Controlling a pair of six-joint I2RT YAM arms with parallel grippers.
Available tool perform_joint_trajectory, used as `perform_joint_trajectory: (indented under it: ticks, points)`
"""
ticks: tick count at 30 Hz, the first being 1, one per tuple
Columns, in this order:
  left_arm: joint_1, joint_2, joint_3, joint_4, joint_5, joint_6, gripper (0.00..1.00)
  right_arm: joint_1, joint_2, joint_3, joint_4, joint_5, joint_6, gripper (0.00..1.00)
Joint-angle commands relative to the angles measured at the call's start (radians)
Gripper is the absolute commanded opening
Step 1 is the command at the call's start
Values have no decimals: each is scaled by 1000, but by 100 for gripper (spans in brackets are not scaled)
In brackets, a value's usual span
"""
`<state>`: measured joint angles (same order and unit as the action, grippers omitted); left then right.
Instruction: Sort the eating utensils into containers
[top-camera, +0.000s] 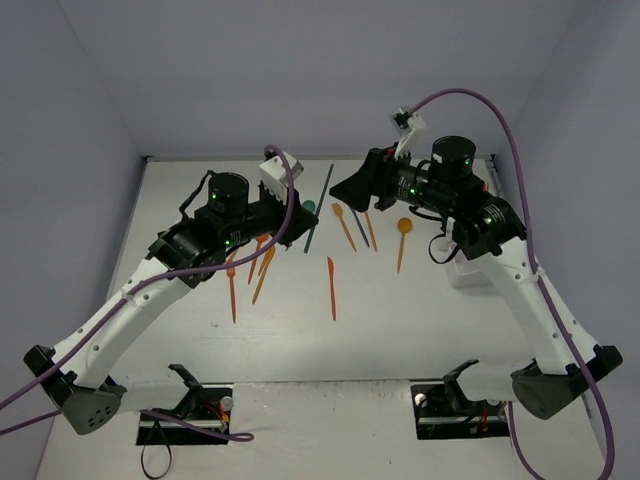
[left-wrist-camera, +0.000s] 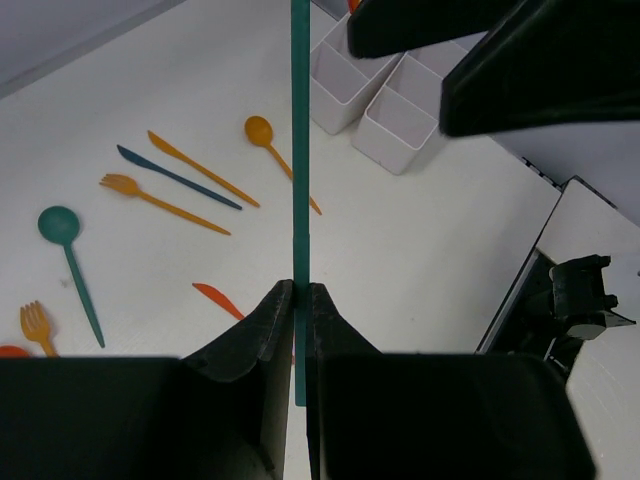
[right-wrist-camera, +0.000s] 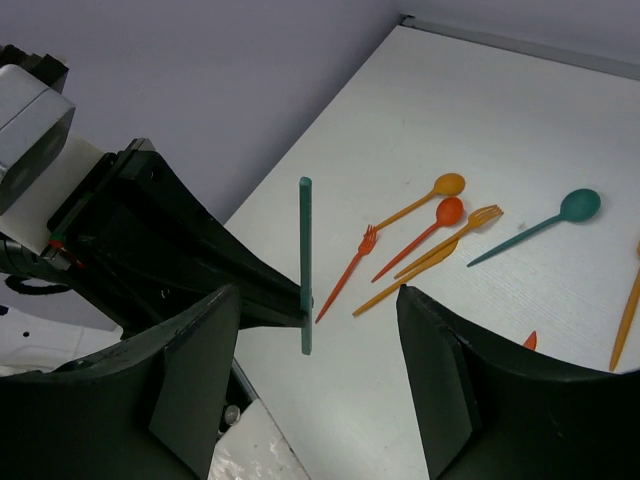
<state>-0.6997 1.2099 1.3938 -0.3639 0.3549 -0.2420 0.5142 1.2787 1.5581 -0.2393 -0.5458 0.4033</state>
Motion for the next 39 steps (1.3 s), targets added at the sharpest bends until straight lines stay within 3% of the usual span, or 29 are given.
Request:
perform_joint_trajectory:
  ticks: [1,10,12,17,23,25,29,31,35,39]
  points:
    - [-18,2,60,101,22,1,0,46,25,39,97,37,8,61]
    - [-48,12,69,112,21,4,0,62,56,39,111,69,-18,53]
    - [-54,14,70,112,20,7,0,61,64,37,115,72,-21,47]
    - [-58,18,70,114,12,10,0,64,56,24,117,93,-35,17]
    - [-58,22,63,105,-30,4,0,63,19,-7,115,148,-75,0]
    - [-57,20,56,105,-55,1,15,61,8,-25,115,174,-89,0]
    - [-58,6,26,99,-123,-8,64,42,-15,-46,112,247,-132,0]
    - [-55,-4,18,55,-191,-12,72,14,-31,-56,108,285,-155,0]
    - [-54,-57,-23,-53,-388,-18,77,-136,-58,-79,102,356,-222,0]
    - [-40,-138,-112,-187,-617,-56,86,-263,-47,-72,103,558,-381,0]
